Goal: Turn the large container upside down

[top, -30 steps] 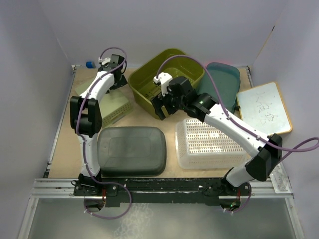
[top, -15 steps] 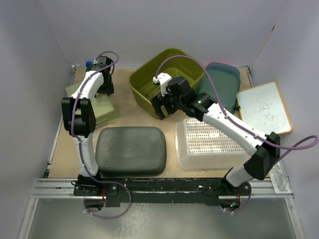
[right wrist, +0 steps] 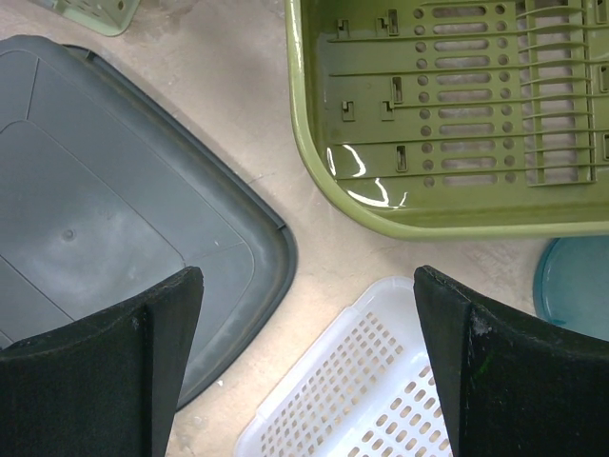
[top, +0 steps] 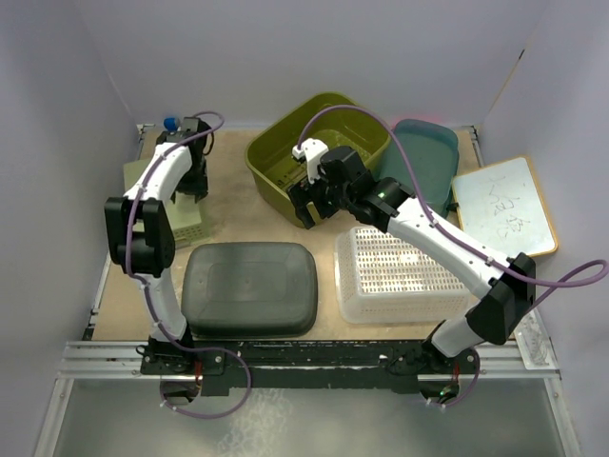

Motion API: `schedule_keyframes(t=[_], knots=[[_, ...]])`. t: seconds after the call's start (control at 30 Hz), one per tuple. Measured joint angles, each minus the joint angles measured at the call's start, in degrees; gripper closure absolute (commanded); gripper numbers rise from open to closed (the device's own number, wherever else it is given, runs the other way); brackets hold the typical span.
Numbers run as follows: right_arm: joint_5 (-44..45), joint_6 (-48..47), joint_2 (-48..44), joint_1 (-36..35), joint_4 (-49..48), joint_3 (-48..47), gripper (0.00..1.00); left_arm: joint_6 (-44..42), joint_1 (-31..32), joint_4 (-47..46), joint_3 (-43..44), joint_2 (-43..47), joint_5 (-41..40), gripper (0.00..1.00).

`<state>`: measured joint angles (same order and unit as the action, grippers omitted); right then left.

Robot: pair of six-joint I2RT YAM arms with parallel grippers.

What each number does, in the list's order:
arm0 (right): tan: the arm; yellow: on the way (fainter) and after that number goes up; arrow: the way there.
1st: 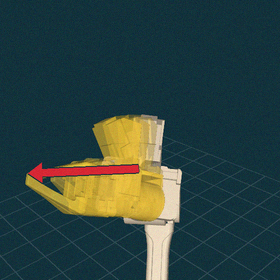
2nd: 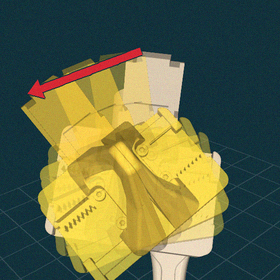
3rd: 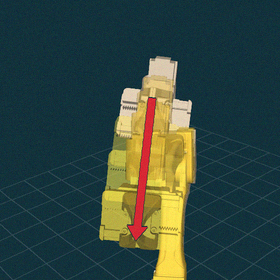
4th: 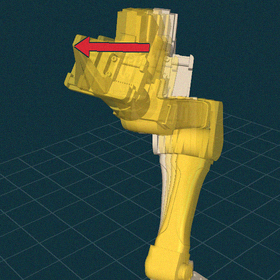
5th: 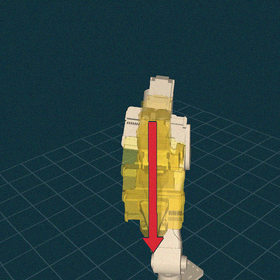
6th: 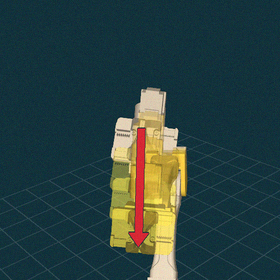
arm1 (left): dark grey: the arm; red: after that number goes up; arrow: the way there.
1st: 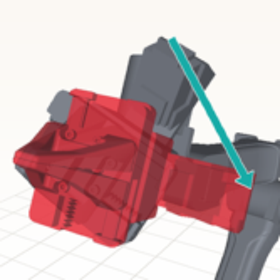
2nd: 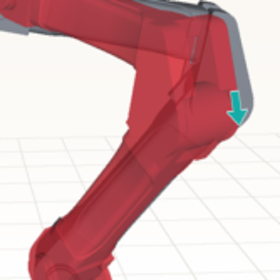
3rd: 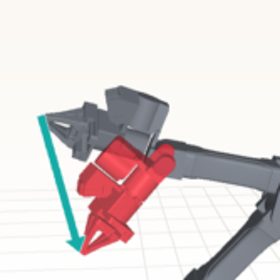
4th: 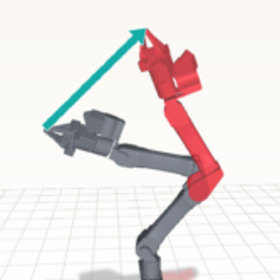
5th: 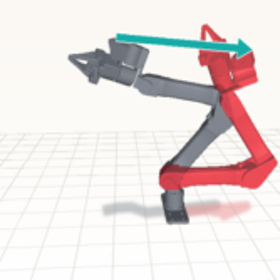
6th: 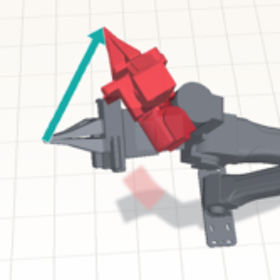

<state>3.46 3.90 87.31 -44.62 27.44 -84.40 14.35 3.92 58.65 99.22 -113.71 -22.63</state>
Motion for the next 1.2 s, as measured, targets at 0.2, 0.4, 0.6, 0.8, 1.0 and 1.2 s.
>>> schedule_keyframes(t=[0.2, 0.4, 0.6, 0.8, 1.0, 1.2], knots=[[-0.33, 0.7, 0.0, 0.0, -0.11, 0.0, 0.06, 2.23, 0.0, 2.75, -4.26, 3.19, -5.03, 0.46], [0.04, 4.24, 1.29, 0.0, 0.94, -2.75, 0.07, 4.5, 0.0, 4.87, -5.25, 4.55, -10.97, 0.46], [4.94, 12.2, 12.41, 0.0, 3.45, -19.63, 0.02, 5.86, 0.5, 4.15, -5.16, 10.19, -6.01, 0.42], [8.0, 21.18, 24.48, 1.16, 3.78, -32.28, 0.0, 8.13, 3.32, -2.38, -3.56, 20.81, 3.89, 0.35], [11.56, 31.54, 34.1, 4.9, 4.04, -41.27, 0.0, 12.79, 3.21, -13.05, -4.35, 20.96, 16.61, 0.31], [13.62, 37.73, 32.13, 8.83, 2.51, -36.57, 0.0, 13.46, 4.02, -18.91, 4.94, 9.07, 26.18, 0.31]])
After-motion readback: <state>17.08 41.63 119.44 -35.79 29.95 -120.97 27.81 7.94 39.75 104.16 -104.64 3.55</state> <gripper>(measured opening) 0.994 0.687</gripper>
